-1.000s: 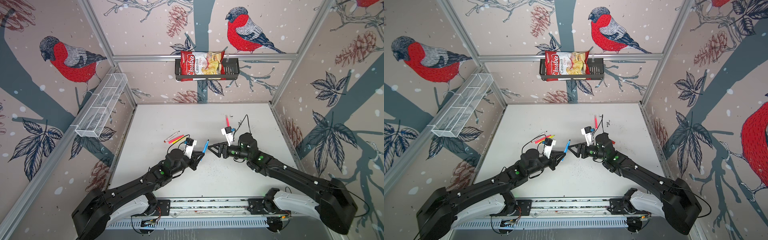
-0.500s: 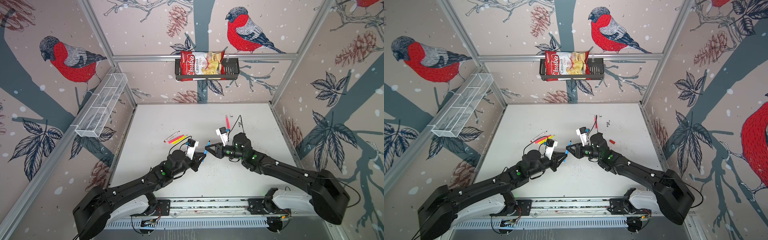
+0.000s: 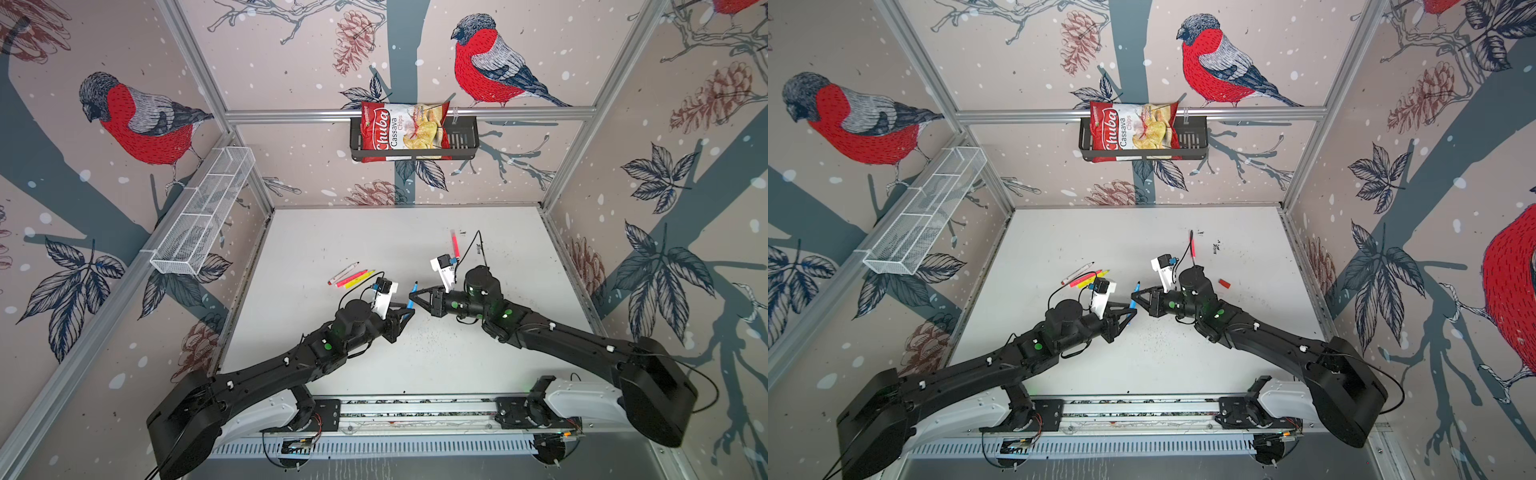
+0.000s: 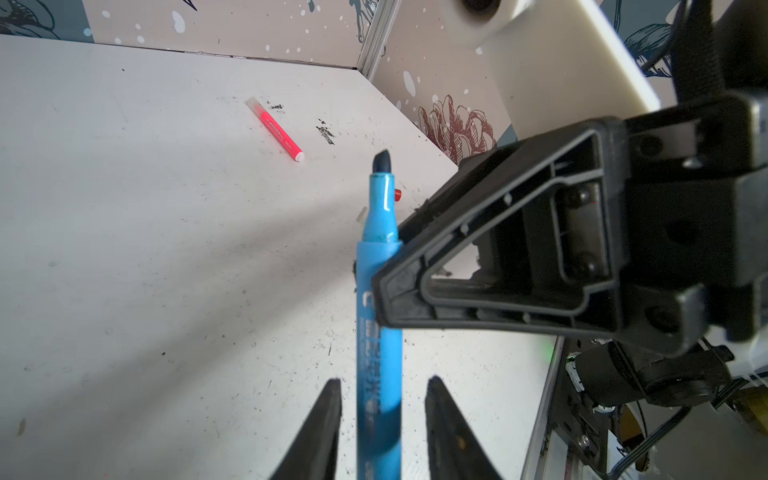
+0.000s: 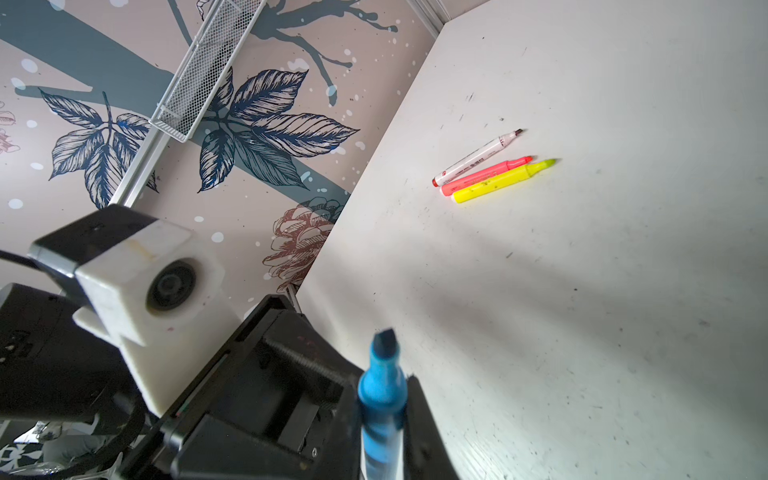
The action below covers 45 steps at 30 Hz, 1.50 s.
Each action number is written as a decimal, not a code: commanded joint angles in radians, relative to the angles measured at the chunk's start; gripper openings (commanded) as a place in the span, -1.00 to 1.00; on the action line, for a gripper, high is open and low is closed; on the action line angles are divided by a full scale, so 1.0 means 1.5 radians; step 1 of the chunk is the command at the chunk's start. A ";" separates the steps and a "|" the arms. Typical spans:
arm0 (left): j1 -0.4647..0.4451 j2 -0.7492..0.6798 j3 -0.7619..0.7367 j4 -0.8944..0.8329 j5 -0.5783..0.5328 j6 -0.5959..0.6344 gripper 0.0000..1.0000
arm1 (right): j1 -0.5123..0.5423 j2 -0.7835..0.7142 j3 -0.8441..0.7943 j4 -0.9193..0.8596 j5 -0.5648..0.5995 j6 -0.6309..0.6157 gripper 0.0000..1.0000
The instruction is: Insert the pens into the pen caps
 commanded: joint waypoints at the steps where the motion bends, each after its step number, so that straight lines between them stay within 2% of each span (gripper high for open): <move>1: -0.001 0.005 0.007 0.027 -0.001 0.009 -0.29 | 0.002 -0.003 0.004 0.016 -0.009 -0.013 -0.83; 12: -0.001 0.018 0.021 0.023 -0.002 0.013 -0.40 | 0.012 -0.017 0.003 0.011 -0.009 -0.022 -0.83; 14: -0.002 0.020 0.024 0.016 -0.004 0.013 -0.48 | 0.012 -0.019 0.001 0.010 -0.006 -0.022 -0.82; 20: -0.001 0.009 0.017 0.019 -0.023 0.012 -0.90 | 0.014 -0.023 0.000 0.003 -0.003 -0.024 -0.77; 23: -0.002 -0.002 0.012 0.016 -0.038 0.011 -0.96 | 0.014 -0.025 0.007 -0.017 0.007 -0.030 -0.47; 27: -0.001 -0.025 -0.005 0.019 -0.063 0.005 -0.97 | 0.012 -0.038 0.022 -0.063 0.049 -0.046 0.23; 31: -0.001 -0.053 -0.027 0.025 -0.081 -0.001 -0.97 | -0.005 -0.074 0.025 -0.105 0.114 -0.049 0.64; 37: -0.001 -0.080 -0.043 0.020 -0.095 -0.002 -0.97 | -0.103 -0.084 0.046 -0.242 0.183 -0.030 0.74; 45: -0.001 -0.096 -0.051 0.016 -0.105 -0.001 -0.97 | -0.270 -0.083 0.027 -0.362 0.206 0.009 0.81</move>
